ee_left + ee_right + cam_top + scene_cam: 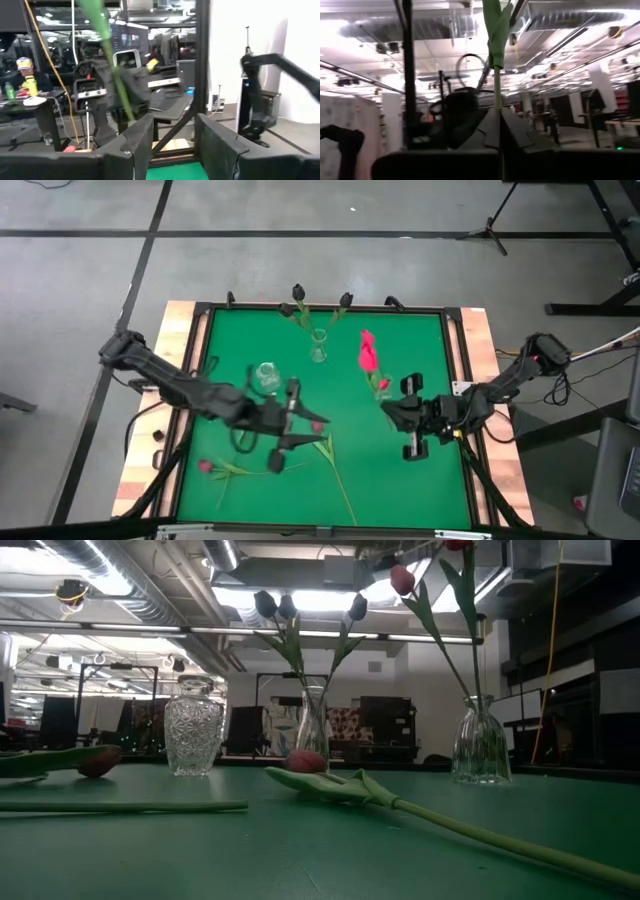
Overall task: Sort flowers into vase by color
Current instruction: Put the pink tulip into the bottom right transparent vase
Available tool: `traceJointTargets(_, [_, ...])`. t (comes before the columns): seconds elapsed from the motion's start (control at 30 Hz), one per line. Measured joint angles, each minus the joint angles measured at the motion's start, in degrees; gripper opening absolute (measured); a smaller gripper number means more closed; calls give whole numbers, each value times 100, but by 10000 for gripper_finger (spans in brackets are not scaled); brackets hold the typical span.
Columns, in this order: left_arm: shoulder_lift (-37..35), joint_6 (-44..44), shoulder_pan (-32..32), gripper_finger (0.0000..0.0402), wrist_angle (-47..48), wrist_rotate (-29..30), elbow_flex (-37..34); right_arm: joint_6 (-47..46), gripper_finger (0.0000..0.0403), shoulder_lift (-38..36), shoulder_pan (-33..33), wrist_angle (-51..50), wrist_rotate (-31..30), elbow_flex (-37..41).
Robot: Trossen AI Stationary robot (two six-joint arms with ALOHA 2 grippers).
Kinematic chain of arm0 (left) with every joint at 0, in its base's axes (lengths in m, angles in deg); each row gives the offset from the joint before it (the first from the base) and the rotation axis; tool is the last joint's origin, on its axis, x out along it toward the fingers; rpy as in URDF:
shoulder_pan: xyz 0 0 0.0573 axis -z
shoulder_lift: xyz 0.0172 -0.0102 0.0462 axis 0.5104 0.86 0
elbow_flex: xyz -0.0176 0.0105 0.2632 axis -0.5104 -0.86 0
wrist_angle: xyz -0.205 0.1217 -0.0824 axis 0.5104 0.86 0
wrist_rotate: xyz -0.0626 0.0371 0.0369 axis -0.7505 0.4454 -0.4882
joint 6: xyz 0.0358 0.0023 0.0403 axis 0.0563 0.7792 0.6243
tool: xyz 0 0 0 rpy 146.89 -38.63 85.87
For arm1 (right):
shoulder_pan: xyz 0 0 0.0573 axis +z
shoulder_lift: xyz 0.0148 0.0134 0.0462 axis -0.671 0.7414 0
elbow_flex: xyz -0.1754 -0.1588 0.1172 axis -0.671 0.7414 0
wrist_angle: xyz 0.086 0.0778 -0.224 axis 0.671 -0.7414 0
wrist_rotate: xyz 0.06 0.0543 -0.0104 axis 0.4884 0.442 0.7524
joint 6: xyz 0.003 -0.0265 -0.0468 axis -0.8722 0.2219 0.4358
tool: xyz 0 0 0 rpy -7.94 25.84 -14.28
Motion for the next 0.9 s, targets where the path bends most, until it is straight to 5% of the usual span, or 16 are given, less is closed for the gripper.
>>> traceJointTargets(0.23, [645, -202, -462, 145, -595, -547, 0, -435, 0, 331, -17, -79, 39, 1])
traceJointTargets(0.9, [700, -813, -761, 145, -550, -1223, 0, -1383, 0, 883, -19, -741, -26, 3])
